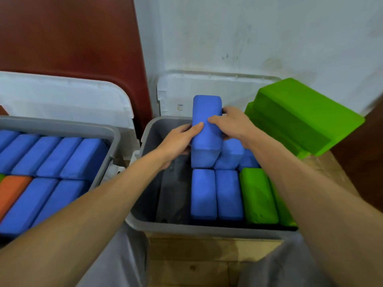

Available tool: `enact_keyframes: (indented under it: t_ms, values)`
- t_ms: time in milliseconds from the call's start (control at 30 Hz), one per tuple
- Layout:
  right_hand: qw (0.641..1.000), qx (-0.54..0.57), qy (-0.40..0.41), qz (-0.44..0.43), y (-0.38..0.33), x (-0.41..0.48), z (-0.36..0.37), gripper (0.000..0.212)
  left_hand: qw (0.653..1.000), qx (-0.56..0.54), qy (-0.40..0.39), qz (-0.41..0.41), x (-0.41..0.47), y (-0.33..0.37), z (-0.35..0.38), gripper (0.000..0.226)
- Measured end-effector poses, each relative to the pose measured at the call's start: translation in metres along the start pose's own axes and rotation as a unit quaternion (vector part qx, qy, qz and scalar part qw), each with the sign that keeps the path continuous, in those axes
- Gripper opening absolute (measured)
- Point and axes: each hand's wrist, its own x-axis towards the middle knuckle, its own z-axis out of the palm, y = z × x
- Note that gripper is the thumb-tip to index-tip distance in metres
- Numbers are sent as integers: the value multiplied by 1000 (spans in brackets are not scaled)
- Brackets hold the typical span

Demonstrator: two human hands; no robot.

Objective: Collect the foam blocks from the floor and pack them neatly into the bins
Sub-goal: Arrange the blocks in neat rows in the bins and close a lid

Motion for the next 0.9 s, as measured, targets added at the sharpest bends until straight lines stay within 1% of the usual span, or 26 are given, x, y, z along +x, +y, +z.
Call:
enact_keyframes:
  t_ms: [100,200,300,400,500,567,600,700,767,833,900]
  values:
    - [1000,-11,15,-6,7,1,-4,59,1000,10,17,7,8,-3,9,51]
    - [999,-15,35,-23,14,6,-3,63,999,32,33,8,15,-6,8,56]
    - [996,-53,40,-56,18,12,0,58,997,59,26,-36,20,-13,1,58]
    - [984,-165,24,-68,25,19,7,51,995,56,32,-78,28,-22,1,57]
    - [957,-285,8,-59,38,33,16,28,993,50,32,-105,39,-28,10,42]
    - [934,-355,1,-48,47,41,20,29,991,41,34,-121,45,-36,17,32]
    - [924,-380,-3,-38,50,44,21,32,990,43,41,-130,49,-43,19,32]
    - [910,-412,-24,-31,58,49,25,34,982,71,90,-149,60,-73,25,43]
    - [905,-423,-34,-40,63,54,25,36,975,111,128,-147,68,-93,34,41]
    - [906,-419,-42,-45,65,58,23,38,967,143,157,-140,71,-105,42,44]
    - [914,-401,-44,-44,66,62,19,40,965,148,168,-137,75,-106,44,47]
